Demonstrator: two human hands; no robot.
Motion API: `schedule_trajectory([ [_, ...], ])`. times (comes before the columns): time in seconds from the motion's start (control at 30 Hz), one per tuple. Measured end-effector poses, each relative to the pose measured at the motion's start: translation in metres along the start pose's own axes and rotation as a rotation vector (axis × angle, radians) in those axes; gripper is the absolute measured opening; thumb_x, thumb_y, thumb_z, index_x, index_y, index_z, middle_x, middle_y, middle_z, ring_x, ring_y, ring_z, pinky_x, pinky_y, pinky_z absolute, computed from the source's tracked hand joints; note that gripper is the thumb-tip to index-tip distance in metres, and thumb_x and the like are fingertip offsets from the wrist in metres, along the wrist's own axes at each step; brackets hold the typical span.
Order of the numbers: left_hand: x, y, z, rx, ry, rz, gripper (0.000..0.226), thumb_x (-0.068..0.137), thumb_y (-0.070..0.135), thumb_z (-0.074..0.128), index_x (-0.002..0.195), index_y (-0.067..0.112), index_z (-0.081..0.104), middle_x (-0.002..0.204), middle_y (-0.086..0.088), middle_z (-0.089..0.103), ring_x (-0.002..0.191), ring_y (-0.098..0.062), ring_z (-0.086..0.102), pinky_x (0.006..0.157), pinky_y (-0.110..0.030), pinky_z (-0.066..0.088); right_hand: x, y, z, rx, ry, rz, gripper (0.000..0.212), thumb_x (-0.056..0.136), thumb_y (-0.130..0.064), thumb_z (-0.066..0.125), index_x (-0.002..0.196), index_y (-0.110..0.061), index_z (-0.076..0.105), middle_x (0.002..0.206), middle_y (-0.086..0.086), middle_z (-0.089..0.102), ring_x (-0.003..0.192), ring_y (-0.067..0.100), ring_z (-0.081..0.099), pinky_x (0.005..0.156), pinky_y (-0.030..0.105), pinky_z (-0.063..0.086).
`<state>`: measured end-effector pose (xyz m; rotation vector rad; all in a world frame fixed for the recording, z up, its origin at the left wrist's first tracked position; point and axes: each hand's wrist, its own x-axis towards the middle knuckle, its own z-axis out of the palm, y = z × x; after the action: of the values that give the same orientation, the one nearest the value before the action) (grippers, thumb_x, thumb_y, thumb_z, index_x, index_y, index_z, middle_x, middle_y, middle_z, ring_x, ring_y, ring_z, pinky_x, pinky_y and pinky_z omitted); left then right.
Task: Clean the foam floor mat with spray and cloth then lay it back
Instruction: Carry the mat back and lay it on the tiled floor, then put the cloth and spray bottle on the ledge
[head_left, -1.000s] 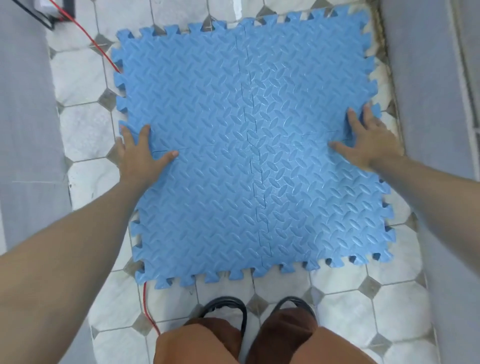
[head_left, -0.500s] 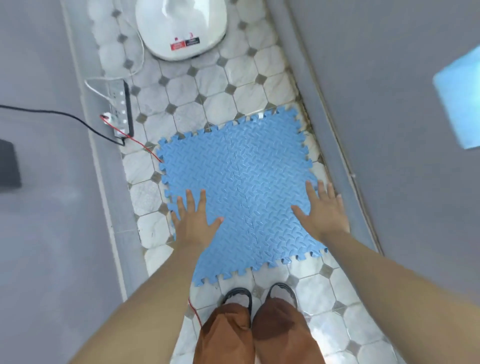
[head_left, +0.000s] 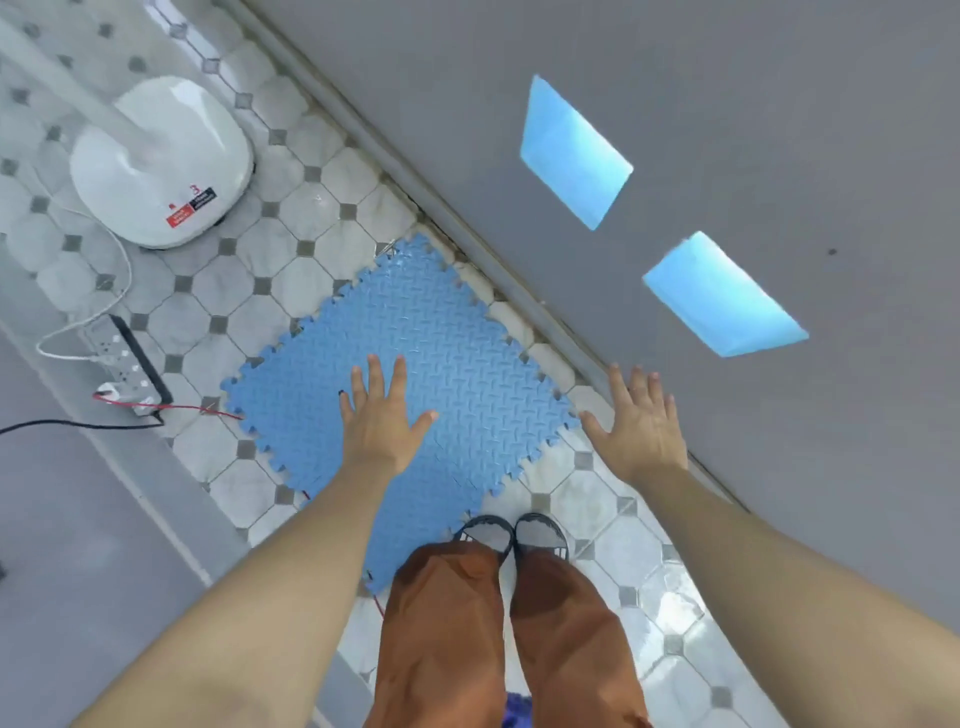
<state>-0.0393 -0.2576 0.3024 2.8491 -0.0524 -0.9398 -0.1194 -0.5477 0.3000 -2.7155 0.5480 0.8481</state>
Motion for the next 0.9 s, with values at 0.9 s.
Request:
schedule_trajectory([
  [0.9,-0.253,0.319,0.161,0.749,-0.177,1.184,0.084,0.091,0.057,0.045,0.154,0.025,0.0,0.161,-0.009,-0.012,0.148,-0.03,-0.008,0.117,-0.053,0.003,-0.474,0.186,0.215,0.88,0.14,1.312,0.073,0.099,-0.055,0.033,0.158,-0.026,0.002,0.166,0.005,-0.002,0.153,0.027,-0.004,0.122,0.047,0.001],
])
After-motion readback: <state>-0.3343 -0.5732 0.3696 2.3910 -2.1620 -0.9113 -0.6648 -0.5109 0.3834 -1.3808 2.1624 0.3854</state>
